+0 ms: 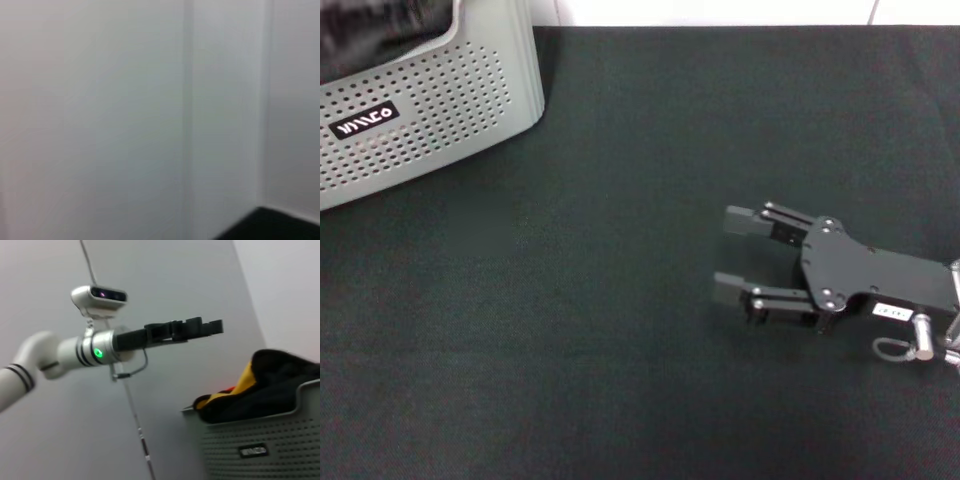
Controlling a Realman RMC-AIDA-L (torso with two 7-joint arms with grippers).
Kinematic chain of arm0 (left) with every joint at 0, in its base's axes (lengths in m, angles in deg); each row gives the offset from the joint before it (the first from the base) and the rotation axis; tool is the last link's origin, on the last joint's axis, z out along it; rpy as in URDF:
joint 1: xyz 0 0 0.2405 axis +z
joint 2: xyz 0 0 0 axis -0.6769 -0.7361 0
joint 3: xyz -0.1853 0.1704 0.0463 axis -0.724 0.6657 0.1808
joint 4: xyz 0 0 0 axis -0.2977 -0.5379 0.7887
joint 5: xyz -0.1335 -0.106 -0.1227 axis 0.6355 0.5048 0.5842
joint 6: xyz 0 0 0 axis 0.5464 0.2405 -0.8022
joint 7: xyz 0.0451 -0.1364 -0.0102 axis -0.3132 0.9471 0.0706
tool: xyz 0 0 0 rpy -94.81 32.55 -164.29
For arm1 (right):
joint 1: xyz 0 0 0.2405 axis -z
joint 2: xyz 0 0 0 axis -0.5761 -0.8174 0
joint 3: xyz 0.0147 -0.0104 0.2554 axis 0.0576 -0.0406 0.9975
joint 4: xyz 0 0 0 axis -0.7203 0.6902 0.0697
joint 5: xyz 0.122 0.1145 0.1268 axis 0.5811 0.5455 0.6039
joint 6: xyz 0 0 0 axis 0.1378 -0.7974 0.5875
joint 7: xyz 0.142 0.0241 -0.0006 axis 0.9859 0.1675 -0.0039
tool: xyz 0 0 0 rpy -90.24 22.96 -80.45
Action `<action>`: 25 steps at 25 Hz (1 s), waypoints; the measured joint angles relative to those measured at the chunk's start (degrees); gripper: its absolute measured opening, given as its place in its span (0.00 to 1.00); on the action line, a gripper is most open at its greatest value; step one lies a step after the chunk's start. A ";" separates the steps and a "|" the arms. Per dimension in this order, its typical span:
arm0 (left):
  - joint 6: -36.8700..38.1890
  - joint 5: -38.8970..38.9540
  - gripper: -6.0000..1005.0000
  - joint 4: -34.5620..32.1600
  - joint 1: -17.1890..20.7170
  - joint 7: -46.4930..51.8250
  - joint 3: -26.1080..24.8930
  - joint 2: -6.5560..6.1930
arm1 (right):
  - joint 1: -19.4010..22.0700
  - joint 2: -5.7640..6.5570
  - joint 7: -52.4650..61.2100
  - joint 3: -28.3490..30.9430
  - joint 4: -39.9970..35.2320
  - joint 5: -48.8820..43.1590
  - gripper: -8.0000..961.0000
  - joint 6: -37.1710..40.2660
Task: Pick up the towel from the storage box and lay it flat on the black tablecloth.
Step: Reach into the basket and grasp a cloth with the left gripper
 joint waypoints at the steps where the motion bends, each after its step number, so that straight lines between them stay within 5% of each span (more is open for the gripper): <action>1: -3.04 -2.89 0.75 -4.51 -0.21 3.47 0.26 -0.09 | 0.00 0.00 0.00 0.00 0.00 0.00 0.89 0.00; 9: -17.76 -28.80 0.74 -18.44 -0.90 16.96 6.25 -0.10 | 2.14 -0.23 -1.48 2.39 0.06 -0.13 0.88 -1.70; 18: -30.65 -51.03 0.70 -14.46 -1.42 26.31 24.01 -0.03 | 1.67 -0.18 -2.31 2.84 0.04 -0.30 0.87 -3.39; 25: -33.61 -64.38 0.68 -11.22 -3.28 33.17 28.62 -0.04 | 2.05 -0.14 -3.38 2.97 0.02 0.09 0.87 -3.85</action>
